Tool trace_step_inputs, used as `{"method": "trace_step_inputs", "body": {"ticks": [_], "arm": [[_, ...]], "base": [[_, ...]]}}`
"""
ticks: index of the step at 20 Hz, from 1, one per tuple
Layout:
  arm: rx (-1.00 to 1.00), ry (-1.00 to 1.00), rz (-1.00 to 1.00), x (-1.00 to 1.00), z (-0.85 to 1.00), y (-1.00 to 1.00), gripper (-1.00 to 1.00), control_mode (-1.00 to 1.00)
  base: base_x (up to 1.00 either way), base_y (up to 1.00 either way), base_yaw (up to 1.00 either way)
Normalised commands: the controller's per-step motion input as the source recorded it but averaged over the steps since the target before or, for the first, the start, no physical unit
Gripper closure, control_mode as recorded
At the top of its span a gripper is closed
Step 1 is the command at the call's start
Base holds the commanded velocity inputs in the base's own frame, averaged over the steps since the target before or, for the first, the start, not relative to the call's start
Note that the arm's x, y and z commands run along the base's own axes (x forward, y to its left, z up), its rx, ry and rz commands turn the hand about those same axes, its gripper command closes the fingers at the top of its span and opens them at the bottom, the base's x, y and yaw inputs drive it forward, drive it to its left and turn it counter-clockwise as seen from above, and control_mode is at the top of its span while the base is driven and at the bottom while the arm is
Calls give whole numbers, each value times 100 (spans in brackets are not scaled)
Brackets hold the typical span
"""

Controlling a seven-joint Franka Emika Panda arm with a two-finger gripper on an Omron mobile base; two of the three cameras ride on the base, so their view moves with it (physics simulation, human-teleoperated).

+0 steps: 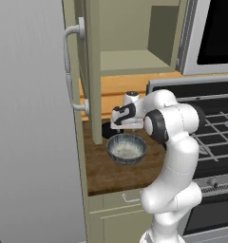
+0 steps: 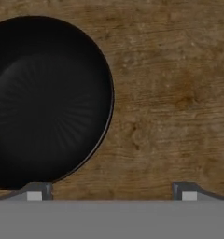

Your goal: Pick up the bowls on the counter and stack them on top of one another in the open cabinet. Place the smaller bowl on top of the larger bowl.

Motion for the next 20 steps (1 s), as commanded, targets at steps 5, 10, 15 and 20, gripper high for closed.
{"method": "trace_step_inputs", "body": {"ticks": [5,10,15,20], "arm": [[0,2,0,10,-9,0,-100,-100],[0,0,0,33,0,0,-100,-100],[0,0,0,31,-1,1,-100,-100],[0,0,0,6,-6,8,-100,-100]], "base": [[0,0,0],[0,0,0],[0,0,0],[0,0,0]]}}
